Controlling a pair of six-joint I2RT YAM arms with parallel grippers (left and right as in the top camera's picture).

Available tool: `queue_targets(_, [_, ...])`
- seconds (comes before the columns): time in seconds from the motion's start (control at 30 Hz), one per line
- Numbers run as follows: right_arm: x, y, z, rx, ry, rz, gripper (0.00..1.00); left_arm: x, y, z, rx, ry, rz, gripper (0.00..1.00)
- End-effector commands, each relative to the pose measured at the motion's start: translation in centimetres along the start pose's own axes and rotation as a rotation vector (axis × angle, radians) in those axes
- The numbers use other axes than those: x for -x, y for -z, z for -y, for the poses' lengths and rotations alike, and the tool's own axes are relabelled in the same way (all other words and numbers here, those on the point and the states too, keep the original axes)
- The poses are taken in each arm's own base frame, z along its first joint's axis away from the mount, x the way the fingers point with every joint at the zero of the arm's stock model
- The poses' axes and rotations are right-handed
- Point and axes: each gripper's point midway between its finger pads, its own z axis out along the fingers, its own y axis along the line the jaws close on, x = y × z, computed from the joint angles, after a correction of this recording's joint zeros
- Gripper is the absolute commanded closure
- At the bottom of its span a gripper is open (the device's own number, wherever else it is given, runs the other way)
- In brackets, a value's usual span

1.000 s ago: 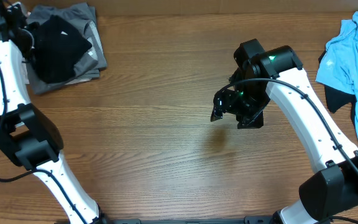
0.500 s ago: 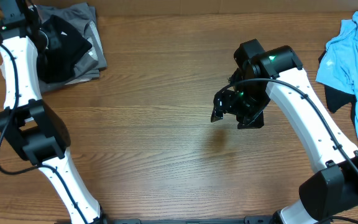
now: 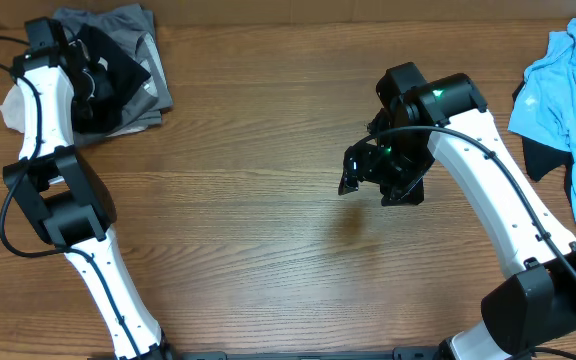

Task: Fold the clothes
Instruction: 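Lower the polo onto the grey stack and open the left gripper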

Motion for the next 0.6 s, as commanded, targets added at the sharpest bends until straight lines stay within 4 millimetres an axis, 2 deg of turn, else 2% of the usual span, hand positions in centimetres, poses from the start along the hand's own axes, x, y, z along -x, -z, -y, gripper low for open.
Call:
queue_targets(0.0, [0.2, 1.4, -0.5, 0.015, 0.024, 0.058, 0.15, 4.3, 6.1, 3.5, -0.095, -0.036, 0.161, 0.96])
queue_targets(0.1, [0.2, 1.4, -0.5, 0.015, 0.024, 0.059, 0.15, 6.7, 8.9, 2.4, -0.039, -0.031, 0.261, 0.96])
queue_targets(0.2, [0.3, 1.4, -0.5, 0.017, 0.025, 0.062, 0.14, 8.3, 10.1, 0.7, 0.047, -0.017, 0.328, 0.96])
queue_targets(0.43, [0.4, 1.5, -0.5, 0.018, 0.026, 0.064, 0.14, 10.0, 10.6, -3.4, 0.211, 0.021, 0.406, 0.96])
queue_targets(0.57, [0.4, 1.5, -0.5, 0.018, 0.026, 0.065, 0.14, 10.0, 9.2, -5.3, 0.229, 0.029, 0.391, 0.96])
